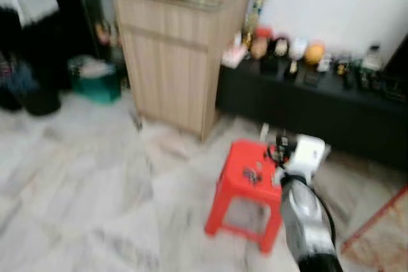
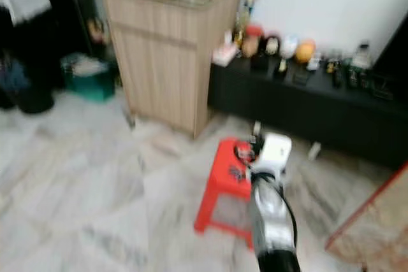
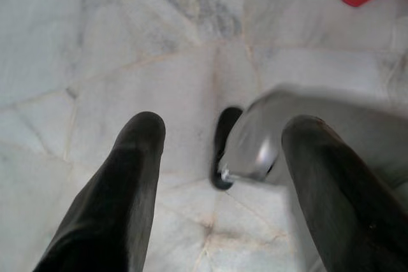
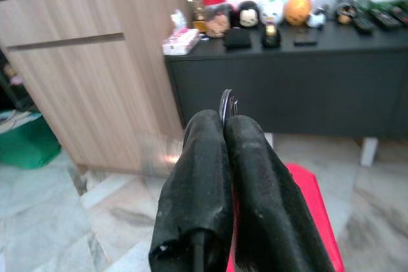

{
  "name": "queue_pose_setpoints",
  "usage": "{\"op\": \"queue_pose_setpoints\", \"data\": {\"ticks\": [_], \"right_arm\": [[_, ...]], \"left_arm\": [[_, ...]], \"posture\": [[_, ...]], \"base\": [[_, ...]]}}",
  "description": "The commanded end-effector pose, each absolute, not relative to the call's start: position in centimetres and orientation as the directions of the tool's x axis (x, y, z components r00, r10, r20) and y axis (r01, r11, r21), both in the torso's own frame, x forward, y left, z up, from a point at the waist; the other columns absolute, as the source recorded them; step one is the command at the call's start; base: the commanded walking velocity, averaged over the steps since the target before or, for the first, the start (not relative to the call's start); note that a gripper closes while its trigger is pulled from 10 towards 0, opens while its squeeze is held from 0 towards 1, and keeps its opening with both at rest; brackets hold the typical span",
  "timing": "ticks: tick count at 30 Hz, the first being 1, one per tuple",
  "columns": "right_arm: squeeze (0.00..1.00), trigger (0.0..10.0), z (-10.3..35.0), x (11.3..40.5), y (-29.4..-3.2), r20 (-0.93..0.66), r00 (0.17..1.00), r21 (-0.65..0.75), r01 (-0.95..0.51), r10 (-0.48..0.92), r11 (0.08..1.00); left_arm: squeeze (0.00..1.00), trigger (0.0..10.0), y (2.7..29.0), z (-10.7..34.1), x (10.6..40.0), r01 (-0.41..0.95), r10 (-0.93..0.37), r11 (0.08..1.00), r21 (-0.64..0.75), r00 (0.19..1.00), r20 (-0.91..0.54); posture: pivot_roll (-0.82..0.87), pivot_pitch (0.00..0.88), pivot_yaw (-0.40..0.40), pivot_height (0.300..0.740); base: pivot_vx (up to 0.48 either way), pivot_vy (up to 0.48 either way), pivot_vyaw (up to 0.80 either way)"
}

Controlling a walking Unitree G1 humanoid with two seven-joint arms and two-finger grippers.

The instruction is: Hang keys on a hook

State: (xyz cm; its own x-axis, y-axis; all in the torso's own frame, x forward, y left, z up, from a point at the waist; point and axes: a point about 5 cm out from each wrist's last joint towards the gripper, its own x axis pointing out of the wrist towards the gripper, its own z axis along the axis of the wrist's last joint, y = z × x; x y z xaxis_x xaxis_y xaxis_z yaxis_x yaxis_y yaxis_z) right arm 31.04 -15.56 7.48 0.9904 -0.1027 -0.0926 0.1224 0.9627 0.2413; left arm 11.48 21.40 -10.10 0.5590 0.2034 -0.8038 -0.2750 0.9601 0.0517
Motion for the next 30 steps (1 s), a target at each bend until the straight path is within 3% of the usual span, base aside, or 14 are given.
{"op": "queue_pose_setpoints", "data": {"ticks": [1, 12, 30], "right_arm": [[0.0, 10.0, 7.4, 31.3, -15.2, -0.11, 0.992, 0.251, 0.091, -0.065, 0.964], [0.0, 10.0, 8.0, 31.9, -14.8, -0.071, 0.994, 0.269, 0.102, -0.086, 0.958], [0.0, 10.0, 7.7, 31.8, -17.0, -0.079, 0.976, 0.327, 0.219, -0.204, 0.919]], "left_arm": [[0.0, 10.0, 21.3, -9.8, 12.4, -0.259, 0.202, 0.964, 0.056, 0.579, -0.79], [0.0, 10.0, 21.7, -9.9, 12.0, -0.243, 0.209, 0.967, 0.08, 0.573, -0.792], [0.0, 10.0, 27.4, -8.5, 11.1, -0.271, 0.243, 0.958, 0.099, 0.576, -0.781]], "posture": [[0.04, 0.0, -0.1, 0.74], [0.1, 0.0, -0.115, 0.74], [0.08, 0.0, -0.102, 0.74]], "base": [[0.0, 0.0, 0.0], [0.0, 0.0, 0.0], [0.0, -0.061, 0.0]]}}
